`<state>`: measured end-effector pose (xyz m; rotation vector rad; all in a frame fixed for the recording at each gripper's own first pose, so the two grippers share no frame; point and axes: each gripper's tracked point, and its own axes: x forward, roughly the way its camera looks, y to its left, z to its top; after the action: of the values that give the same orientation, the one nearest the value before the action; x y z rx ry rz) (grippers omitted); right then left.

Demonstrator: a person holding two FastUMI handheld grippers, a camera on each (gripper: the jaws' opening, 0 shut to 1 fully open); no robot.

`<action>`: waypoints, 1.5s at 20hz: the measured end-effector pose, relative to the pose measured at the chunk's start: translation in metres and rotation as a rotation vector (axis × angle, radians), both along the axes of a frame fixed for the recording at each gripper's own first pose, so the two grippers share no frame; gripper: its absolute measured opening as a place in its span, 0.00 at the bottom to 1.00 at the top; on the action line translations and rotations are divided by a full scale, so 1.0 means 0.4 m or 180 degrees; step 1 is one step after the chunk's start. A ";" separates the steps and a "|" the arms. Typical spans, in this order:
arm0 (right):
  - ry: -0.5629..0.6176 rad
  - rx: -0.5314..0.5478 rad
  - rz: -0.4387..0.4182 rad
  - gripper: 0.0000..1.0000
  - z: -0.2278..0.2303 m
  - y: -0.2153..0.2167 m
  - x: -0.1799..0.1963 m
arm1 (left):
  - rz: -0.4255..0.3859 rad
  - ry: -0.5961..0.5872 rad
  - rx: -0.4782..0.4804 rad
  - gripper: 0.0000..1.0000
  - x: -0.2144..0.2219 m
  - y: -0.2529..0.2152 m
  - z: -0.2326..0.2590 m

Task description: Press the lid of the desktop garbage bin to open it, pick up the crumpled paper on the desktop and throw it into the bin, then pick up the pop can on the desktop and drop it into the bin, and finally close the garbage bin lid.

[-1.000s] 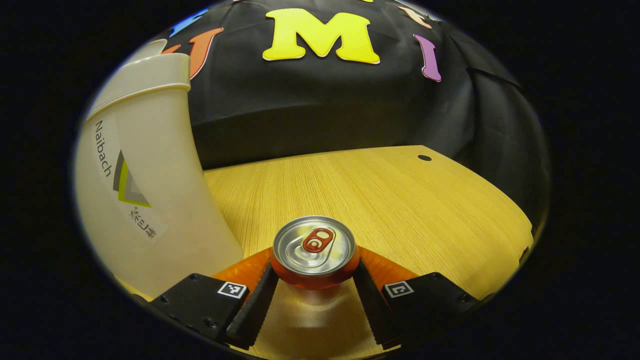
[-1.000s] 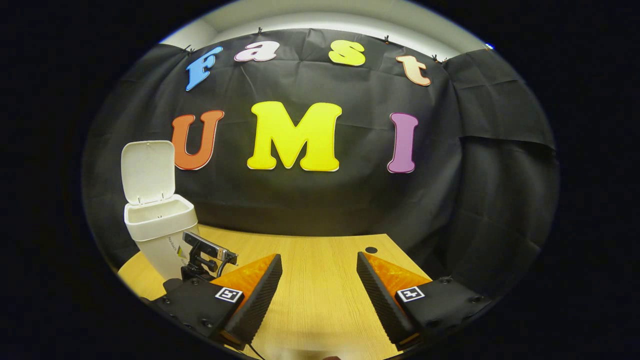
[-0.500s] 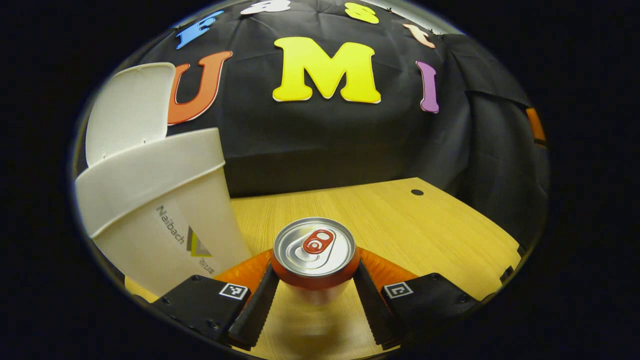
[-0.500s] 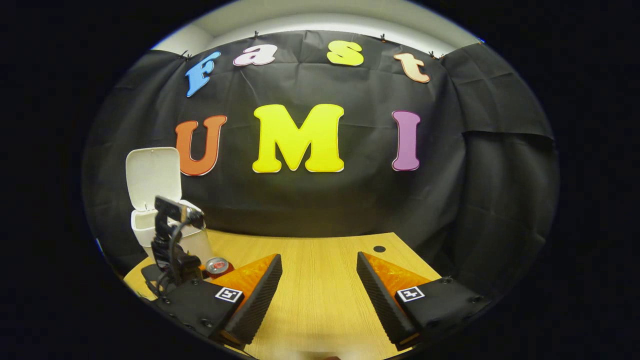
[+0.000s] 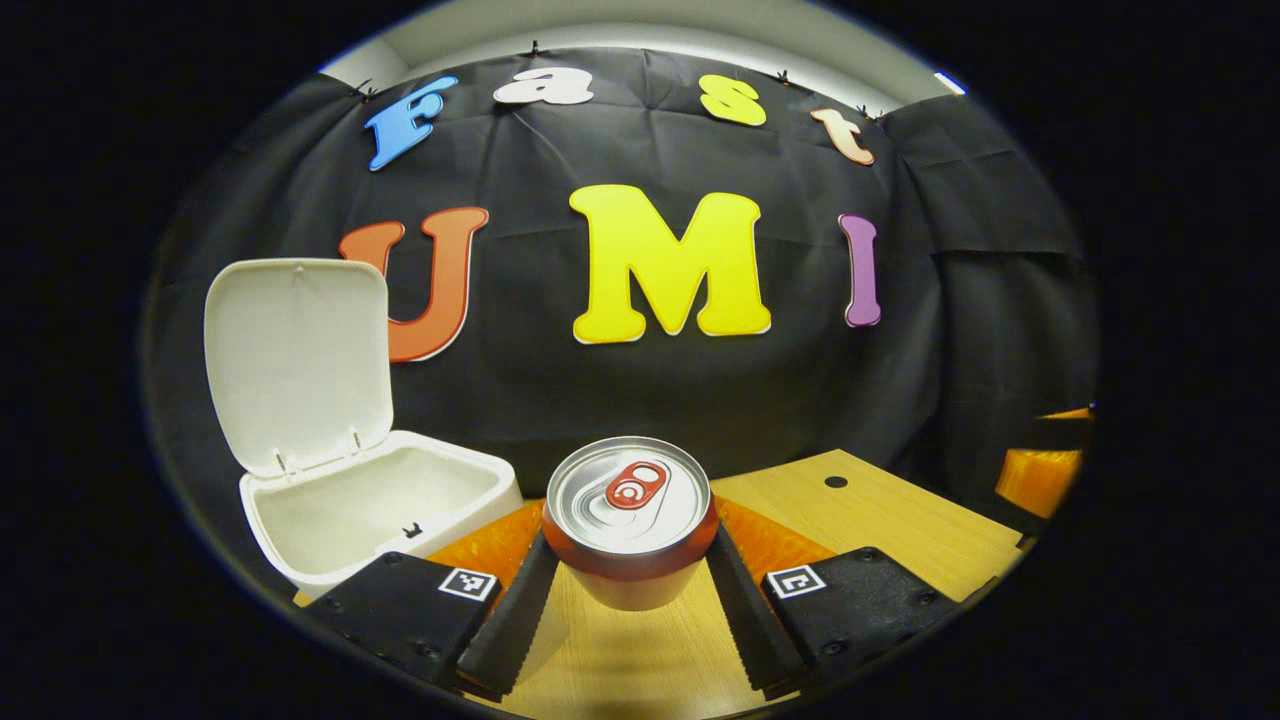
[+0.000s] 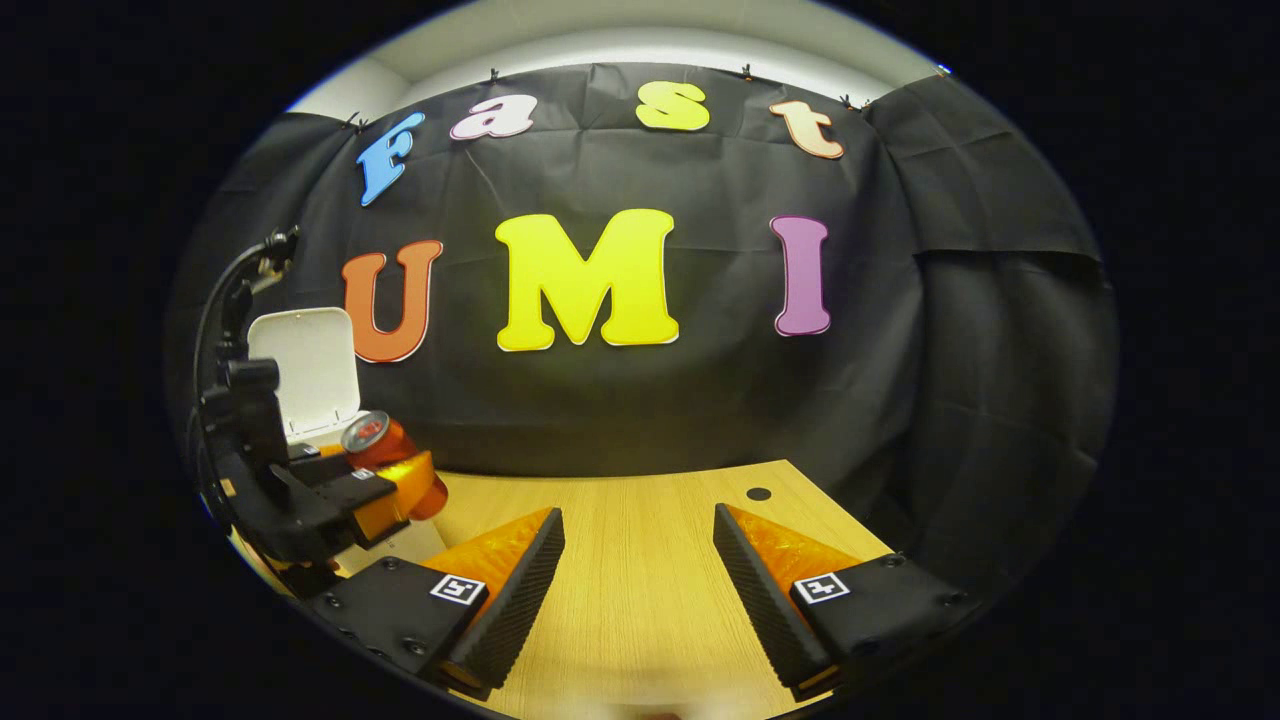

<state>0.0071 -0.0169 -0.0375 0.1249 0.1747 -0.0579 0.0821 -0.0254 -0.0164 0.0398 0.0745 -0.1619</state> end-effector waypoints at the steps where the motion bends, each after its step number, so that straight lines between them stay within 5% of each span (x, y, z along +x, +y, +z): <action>1: -0.0006 0.0003 -0.0009 0.96 0.001 -0.004 0.001 | 0.0013 -0.0027 0.0002 0.82 0.000 0.006 0.020; 10: -0.0050 0.0015 0.0008 0.96 0.013 0.013 0.008 | 0.0429 -0.0465 0.0137 0.82 0.029 0.160 0.204; 19: -0.0014 0.0052 0.0074 0.96 0.005 0.048 0.022 | 0.1142 -0.0343 0.0245 0.82 0.038 0.372 0.169; 30: -0.0007 0.0007 0.0123 0.96 0.008 0.061 0.030 | 0.1252 -0.0304 0.0172 0.91 0.046 0.412 0.158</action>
<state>0.0192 0.0073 -0.0342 0.1238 0.1749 -0.0191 0.1005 0.1392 0.0467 0.0858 -0.0096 0.2351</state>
